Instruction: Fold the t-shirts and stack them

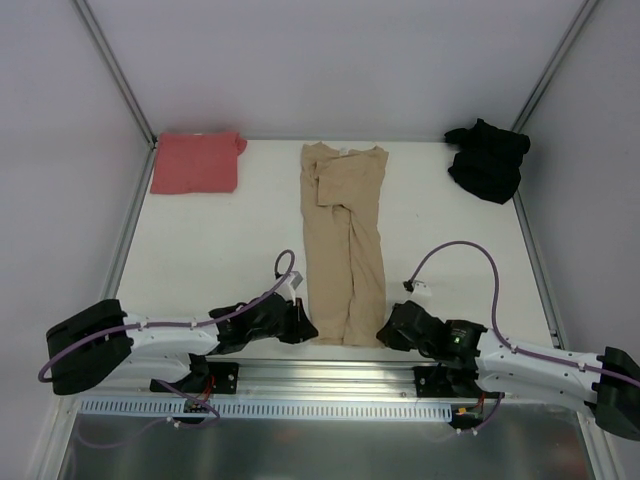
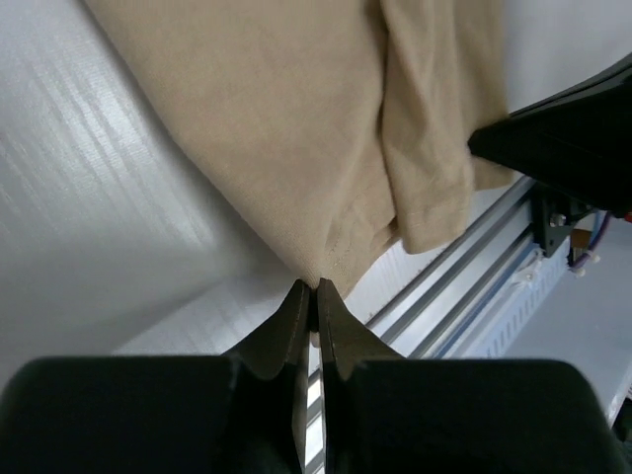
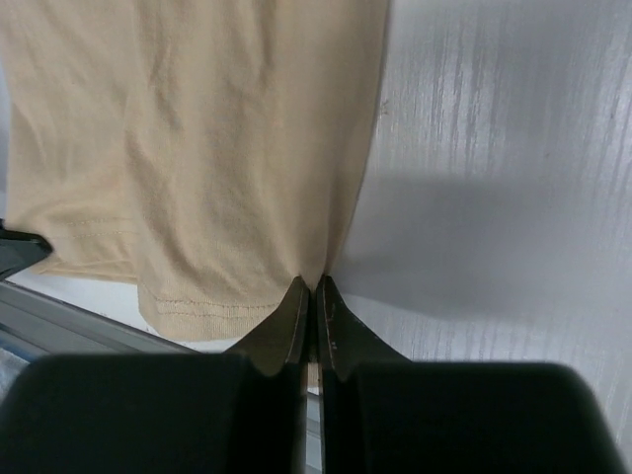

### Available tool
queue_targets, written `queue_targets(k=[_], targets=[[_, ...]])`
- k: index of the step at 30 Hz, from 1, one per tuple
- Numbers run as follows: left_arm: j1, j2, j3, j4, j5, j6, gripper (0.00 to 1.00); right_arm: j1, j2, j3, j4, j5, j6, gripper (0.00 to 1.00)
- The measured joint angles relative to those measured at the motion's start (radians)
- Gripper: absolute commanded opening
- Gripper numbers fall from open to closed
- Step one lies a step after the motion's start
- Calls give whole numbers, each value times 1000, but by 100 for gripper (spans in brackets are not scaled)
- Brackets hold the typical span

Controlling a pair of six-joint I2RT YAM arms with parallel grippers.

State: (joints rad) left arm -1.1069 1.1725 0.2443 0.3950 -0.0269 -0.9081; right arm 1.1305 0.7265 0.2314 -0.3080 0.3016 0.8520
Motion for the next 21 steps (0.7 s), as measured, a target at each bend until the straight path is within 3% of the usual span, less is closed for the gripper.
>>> queue_targets(k=[10,21], targets=[[-1,-281,0,-188,-7,7,0,42,-11,37,-91,-10,-3,1],[-53,-354,-27,-273,-19,-28,0,158,-49,74,-171,1,42,1]])
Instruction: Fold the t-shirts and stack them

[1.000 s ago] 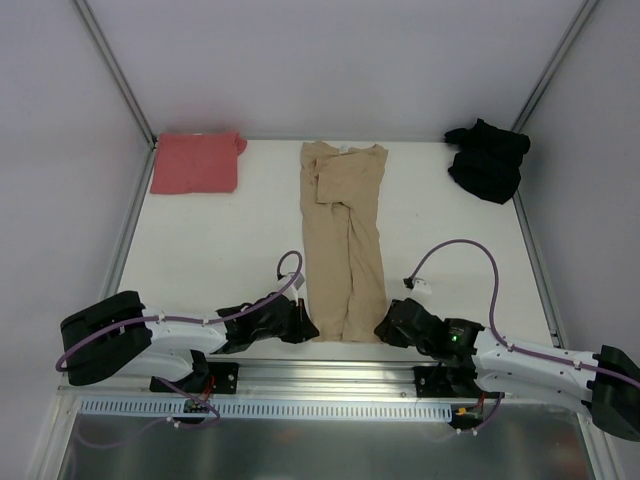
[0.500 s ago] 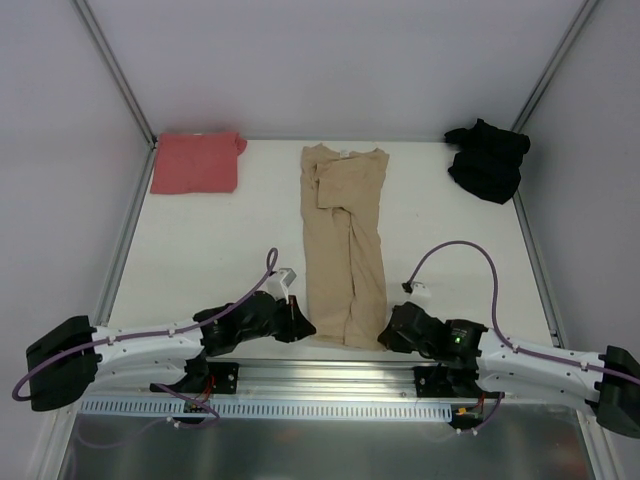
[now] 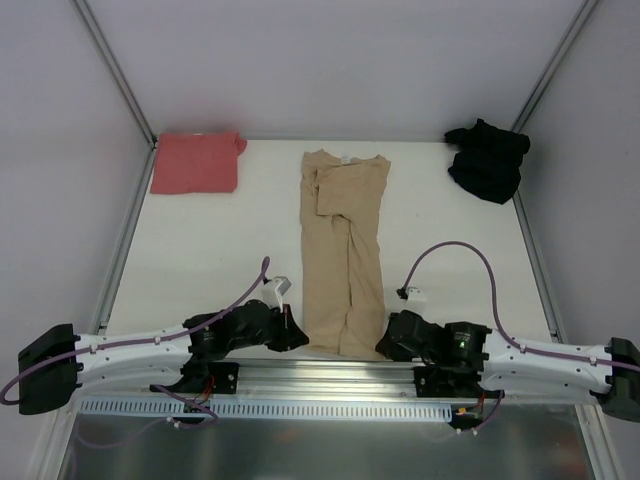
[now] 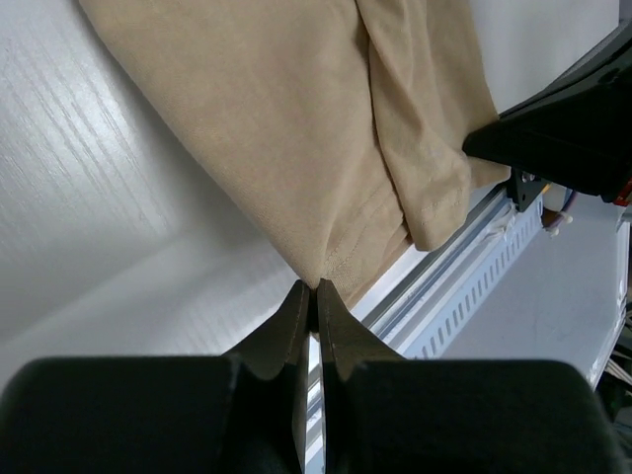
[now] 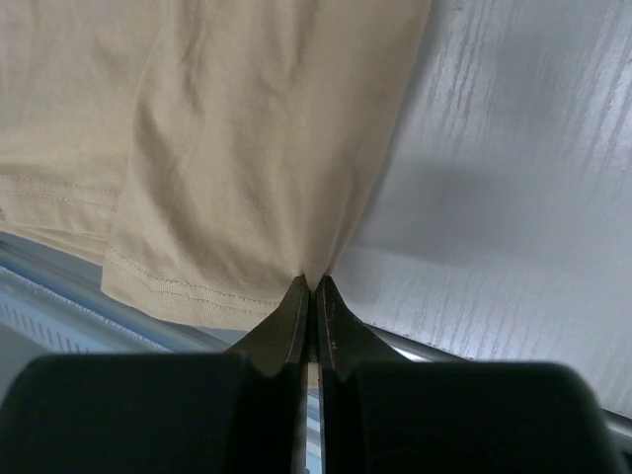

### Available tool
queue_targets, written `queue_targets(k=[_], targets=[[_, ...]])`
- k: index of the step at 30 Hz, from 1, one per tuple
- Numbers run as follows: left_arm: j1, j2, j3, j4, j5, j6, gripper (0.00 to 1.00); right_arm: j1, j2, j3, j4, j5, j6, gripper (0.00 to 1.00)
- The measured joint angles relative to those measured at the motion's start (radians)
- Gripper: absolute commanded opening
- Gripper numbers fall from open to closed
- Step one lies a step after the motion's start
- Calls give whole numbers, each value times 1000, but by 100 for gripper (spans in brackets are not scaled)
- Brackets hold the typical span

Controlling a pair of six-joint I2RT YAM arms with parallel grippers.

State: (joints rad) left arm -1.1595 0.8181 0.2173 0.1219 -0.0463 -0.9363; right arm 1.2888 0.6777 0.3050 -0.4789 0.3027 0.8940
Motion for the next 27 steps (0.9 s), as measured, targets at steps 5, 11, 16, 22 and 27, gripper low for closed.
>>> queue_targets(k=[5,11,16,22,27], targets=[[-48,0,-2,-11,-29,-19,0,65,-5,6,-24,18,34,1],[-85,-10,18,-76,-61,-24,0,90,-3,81,-102,55,36,0],[-85,-43,133,-175,-99,-1,0,90,-3,251,-202,130,-1,1],[-85,-32,273,-240,-150,47,0,50,5,346,-260,173,-65,1],[-85,14,310,-272,-180,66,0,-49,55,344,-246,140,-127,0]])
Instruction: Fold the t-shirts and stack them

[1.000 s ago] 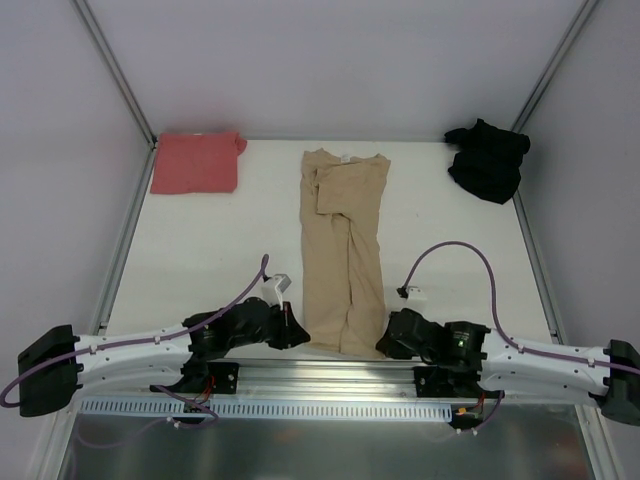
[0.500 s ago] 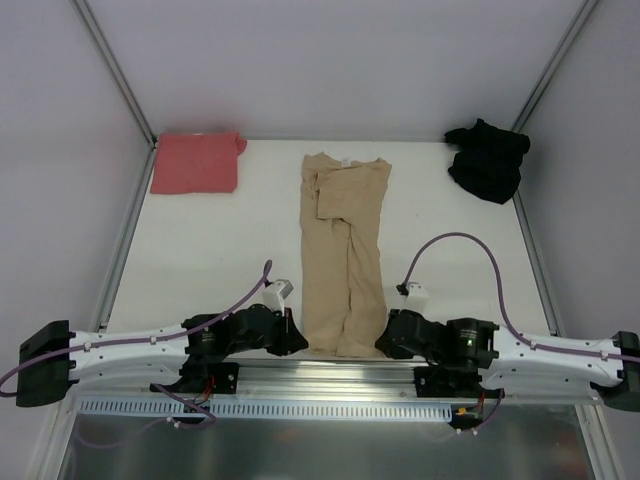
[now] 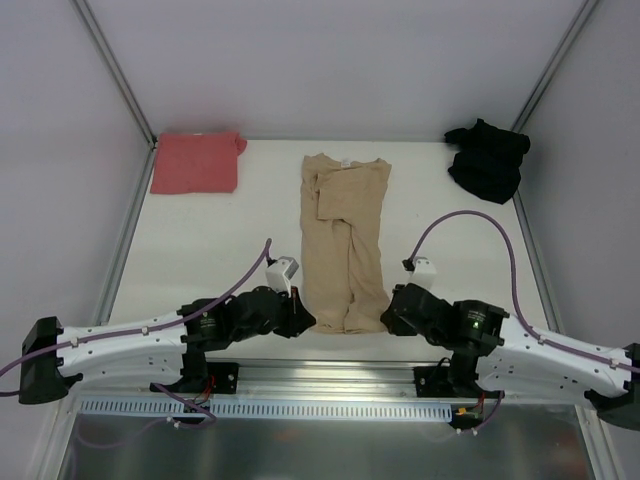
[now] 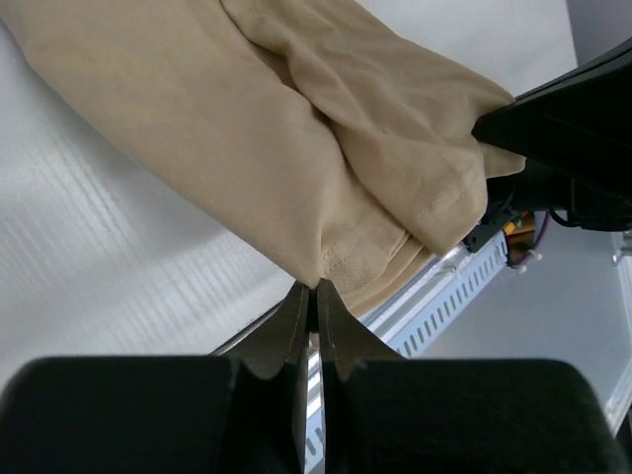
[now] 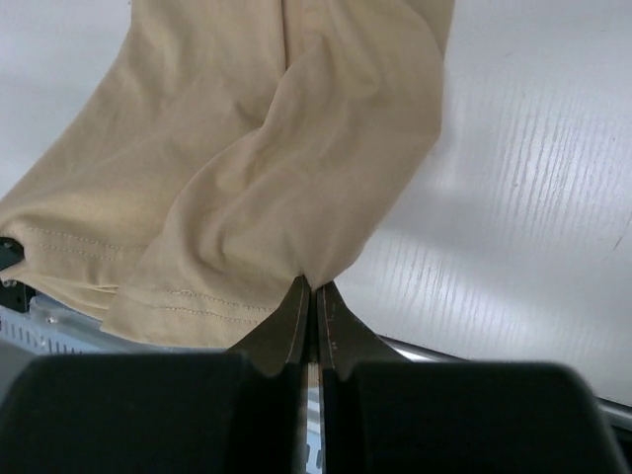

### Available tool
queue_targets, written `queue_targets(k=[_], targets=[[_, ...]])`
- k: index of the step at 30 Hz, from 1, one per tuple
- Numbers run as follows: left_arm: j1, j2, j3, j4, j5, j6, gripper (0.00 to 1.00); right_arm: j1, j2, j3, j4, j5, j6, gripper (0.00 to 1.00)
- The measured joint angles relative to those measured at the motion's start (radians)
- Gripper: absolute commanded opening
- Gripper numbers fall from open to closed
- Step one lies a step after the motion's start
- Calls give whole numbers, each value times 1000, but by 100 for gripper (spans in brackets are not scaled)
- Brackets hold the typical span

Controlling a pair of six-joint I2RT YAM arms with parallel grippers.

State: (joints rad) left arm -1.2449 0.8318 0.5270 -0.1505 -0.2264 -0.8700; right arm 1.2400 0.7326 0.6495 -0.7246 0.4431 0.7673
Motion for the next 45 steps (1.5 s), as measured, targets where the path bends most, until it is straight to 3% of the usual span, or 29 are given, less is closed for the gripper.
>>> queue_targets(k=[6,12,18,35,36,38,39,40,43,44,45], targets=[[3,47,35,-41,-45,22,0,-171,56,-6,78,-100,-103,1],[116,82,58,-24,-31,68,0,-334,145,-5,164,-216,-211,0],[254,169,78,11,39,128,0,-419,266,28,233,-308,-294,1],[453,506,271,113,197,260,0,-673,605,235,353,-517,-497,2],[464,520,277,116,200,265,0,-684,633,248,361,-527,-511,12],[490,552,291,118,201,277,4,-704,692,276,377,-537,-534,60],[501,566,296,119,198,282,21,-713,719,289,391,-534,-550,77],[514,582,300,120,190,289,39,-721,740,299,400,-533,-573,87],[539,612,301,117,150,290,49,-742,789,326,426,-517,-629,88],[543,616,301,115,126,291,62,-750,796,331,432,-511,-645,89],[546,618,299,116,108,294,67,-757,798,334,436,-508,-659,89]])
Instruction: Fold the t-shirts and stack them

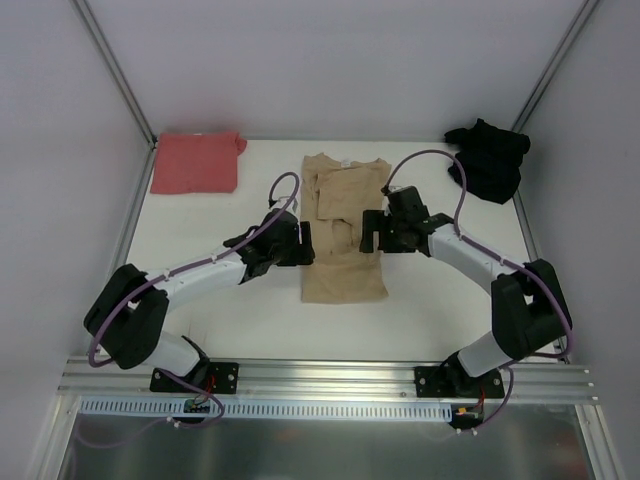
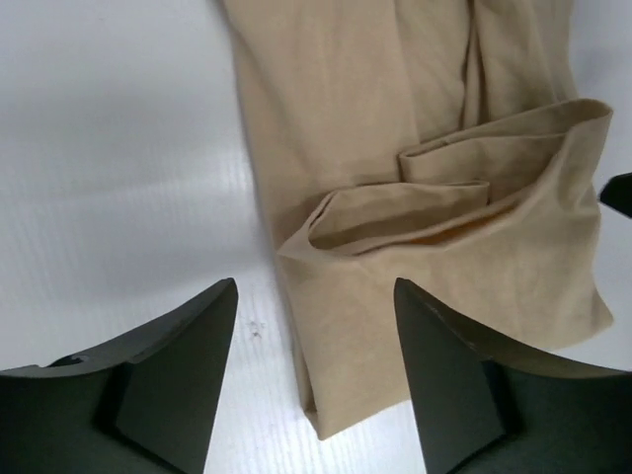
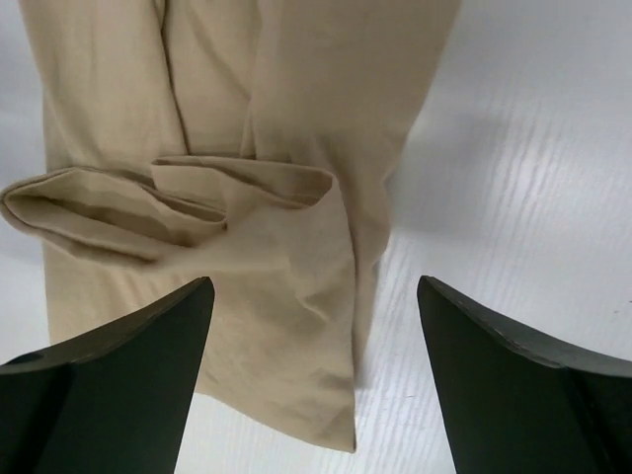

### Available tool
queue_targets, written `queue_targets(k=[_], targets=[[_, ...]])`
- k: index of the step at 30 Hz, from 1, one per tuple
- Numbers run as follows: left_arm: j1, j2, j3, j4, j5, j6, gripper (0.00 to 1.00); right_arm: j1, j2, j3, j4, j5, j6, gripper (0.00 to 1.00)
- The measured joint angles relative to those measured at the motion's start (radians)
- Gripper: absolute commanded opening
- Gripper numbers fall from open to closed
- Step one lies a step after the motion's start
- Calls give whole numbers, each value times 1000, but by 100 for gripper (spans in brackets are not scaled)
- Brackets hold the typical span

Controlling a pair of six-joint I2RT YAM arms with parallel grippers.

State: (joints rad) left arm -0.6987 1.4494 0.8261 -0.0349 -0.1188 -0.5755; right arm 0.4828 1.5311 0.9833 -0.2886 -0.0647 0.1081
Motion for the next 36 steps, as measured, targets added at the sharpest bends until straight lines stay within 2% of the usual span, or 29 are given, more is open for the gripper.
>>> queue_targets(k=[1,2,5,6,8,12,16,23,29,36], targets=[[0,-2,-2,2,-23,-2,75,-8,0,1,3,2,-15,89],[0,-8,-10,8,-47,-5,88,-16,0,5,2,5,-27,89],[0,-55,-53,11,-101,-9,99,-40,-7,11,-1,9,-65,90],[0,-77,-69,11,-113,-10,99,-47,-16,11,-6,10,-76,91],[0,-126,-93,14,-126,-11,99,-54,-44,11,-17,8,-84,99],[0,-200,-105,22,-111,-11,99,-55,-147,6,-32,-4,-90,99],[-1,-249,-161,78,-24,-14,99,-55,-275,-49,-37,-28,-77,100],[-1,-215,-281,156,163,-73,96,-55,-402,-241,-47,-56,-33,99],[-1,-212,-360,190,223,-116,96,-55,-444,-371,-51,-84,9,99],[-1,-167,-365,254,253,-136,95,-52,-440,-437,14,-127,55,98]])
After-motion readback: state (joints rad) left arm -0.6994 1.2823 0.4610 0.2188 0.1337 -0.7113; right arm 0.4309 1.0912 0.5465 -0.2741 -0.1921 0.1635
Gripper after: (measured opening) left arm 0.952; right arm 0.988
